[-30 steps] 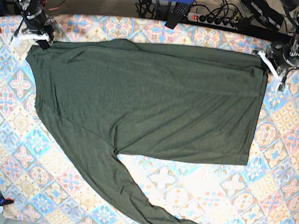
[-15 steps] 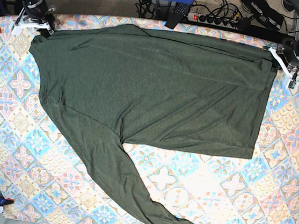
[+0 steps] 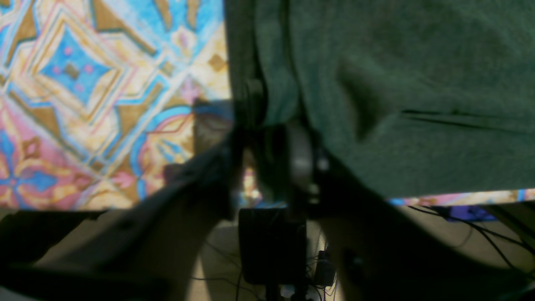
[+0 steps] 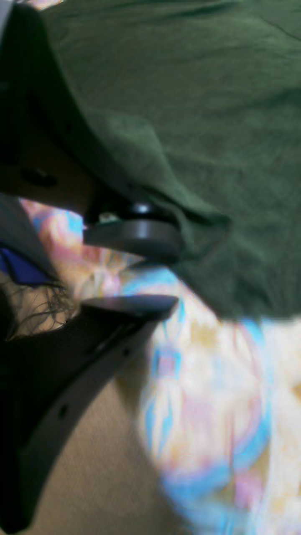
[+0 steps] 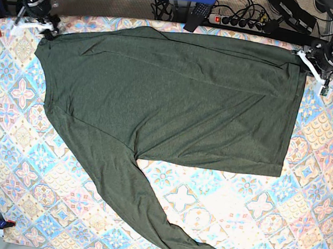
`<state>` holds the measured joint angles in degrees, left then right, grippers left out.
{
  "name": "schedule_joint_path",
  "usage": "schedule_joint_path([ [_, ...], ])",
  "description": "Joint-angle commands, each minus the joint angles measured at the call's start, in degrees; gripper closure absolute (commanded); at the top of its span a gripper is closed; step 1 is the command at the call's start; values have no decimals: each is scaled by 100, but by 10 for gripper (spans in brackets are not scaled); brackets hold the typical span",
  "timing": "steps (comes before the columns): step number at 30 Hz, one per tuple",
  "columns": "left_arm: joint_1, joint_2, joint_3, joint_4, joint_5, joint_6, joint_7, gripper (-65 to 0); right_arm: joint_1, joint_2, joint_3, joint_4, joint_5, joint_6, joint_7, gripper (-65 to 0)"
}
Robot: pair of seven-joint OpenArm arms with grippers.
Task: Fold the T-shirt properly
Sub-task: 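Drag the shirt further toward the robot with both grippers, then release and move both grippers down the shirt sides to grasp them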
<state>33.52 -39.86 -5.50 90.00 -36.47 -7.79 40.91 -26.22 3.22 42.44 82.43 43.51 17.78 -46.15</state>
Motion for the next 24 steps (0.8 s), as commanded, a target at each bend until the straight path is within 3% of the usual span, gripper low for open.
schedule_joint_path([
  [1,20,-107,-70,60,-23,10,-69,-241,-38,113,165,174,32,37,92,-184],
  [8,-7,-89,-237,112,-41,10,-95,-339,-38,113,385,737,32,37,92,-185],
  [14,-7,421,-993,587,3,10,-69,-343,-29,113,359,904,23,37,83,-185],
  [18,-156,447,-1046,675,-6,19,-60,-343,42,113,324,904,23,37,74,-185],
  [24,-903,465,-1046,631,12,19,230,-343,771,113,271,904,23,37,-427,-186],
])
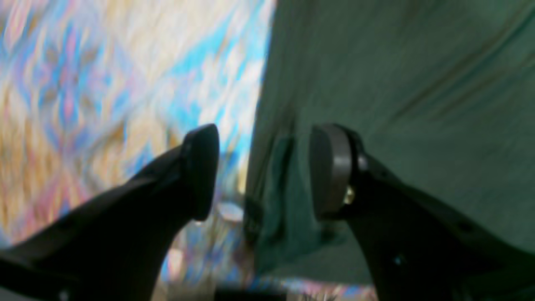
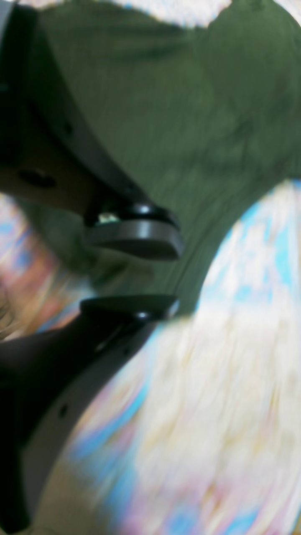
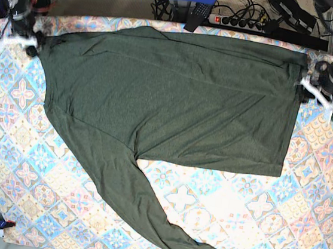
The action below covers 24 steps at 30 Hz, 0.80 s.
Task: Fold the T-shirt properly
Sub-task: 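Release and move both grippers down the shirt sides to grasp them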
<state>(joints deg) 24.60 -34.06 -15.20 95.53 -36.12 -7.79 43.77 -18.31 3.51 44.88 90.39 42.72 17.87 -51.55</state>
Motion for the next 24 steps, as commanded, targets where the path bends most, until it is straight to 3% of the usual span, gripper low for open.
schedule_joint_path([
  [1,-196,-114,-75,69,-15,19,32,-343,85,84,26,108,102,29,43,-186],
  [11,-2420,228,-31,-1258,188,10,621,-343,912,84,-36,38,93,29,-432,-188],
  [14,-3053,431,4,-1821,478,1,647,-343,1000,84,-343,38,93,29,-432,-188],
  [17,-3616,554,461,-2304,698,1,603,-343,991,93,-730,38,75,29,-414,-188],
  [24,-4337,958,944,-3429,1181,19,-38,-343,991,93,-1425,100,-1032,29,-414,-188],
])
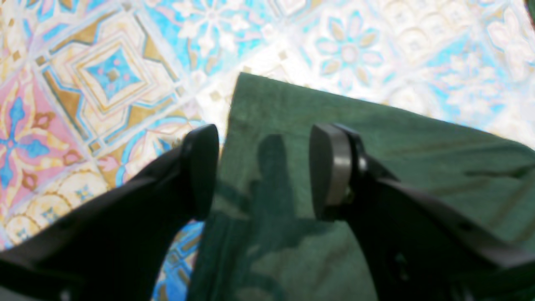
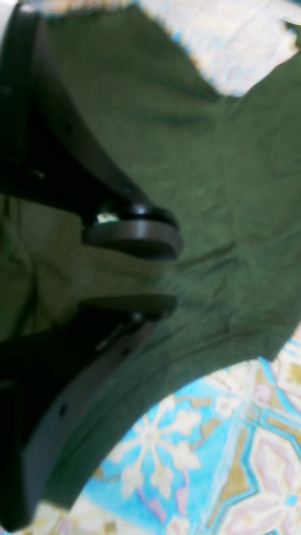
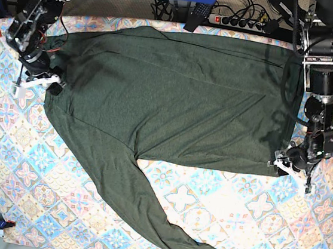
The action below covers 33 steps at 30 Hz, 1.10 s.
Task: Fold the T-shirt properly
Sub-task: 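Release and move both grippers down the shirt sides to grasp them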
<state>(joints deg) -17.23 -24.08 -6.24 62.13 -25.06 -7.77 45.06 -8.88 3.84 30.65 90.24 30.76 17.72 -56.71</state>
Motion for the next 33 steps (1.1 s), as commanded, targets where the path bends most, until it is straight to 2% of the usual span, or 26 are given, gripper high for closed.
schedule_joint_path([
  [1,-241,3,119,-283,163,17,-246,-343,58,60,-98,115,49,44,102,-188],
  [6,-338,65,162,-837,339,17,-800,-343,137,60,-362,124,-276,44,102,-188],
  [15,-347,38,162,-1417,339,25,-1363,-343,181,60,-476,124,-276,44,102,-188],
  [20,-347,73,171,-1619,339,25,-1372,-343,181,60,-476,124,-276,44,93,-188],
  [25,-347,311,206,-1760,330,25,-1372,-341,172,60,-476,124,-276,44,93,-188],
  [27,-347,460,382,-1760,330,8,-1372,-338,172,60,-476,124,-276,44,93,-188],
  [31,-338,539,813,-1743,277,-10,-1363,-335,163,60,-476,229,-276,44,93,-188],
  [33,-321,654,945,-1725,277,-10,-1363,-303,163,60,-476,317,-276,44,84,-188],
])
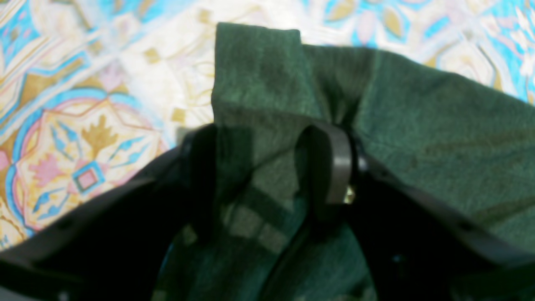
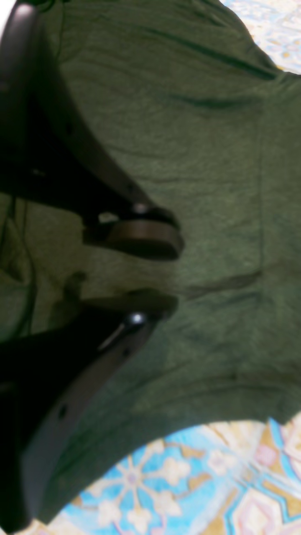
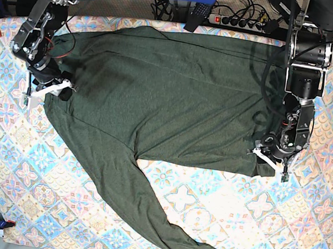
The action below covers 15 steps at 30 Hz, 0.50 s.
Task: Fold the T-shirt properly
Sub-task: 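Release and move both grippers down the shirt sides to grasp them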
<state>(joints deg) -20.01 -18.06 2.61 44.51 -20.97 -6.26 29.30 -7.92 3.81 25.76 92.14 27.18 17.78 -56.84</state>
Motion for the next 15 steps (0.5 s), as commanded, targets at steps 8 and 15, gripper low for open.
schedule_joint_path([
  [8,291,70,51,687,-131,-169,213,0,146,63,22,188,82,37,106,-188],
  [15,731,-150,42,1549,-123,-161,213,0,489,599,-435,92,-23,37,97,-185],
])
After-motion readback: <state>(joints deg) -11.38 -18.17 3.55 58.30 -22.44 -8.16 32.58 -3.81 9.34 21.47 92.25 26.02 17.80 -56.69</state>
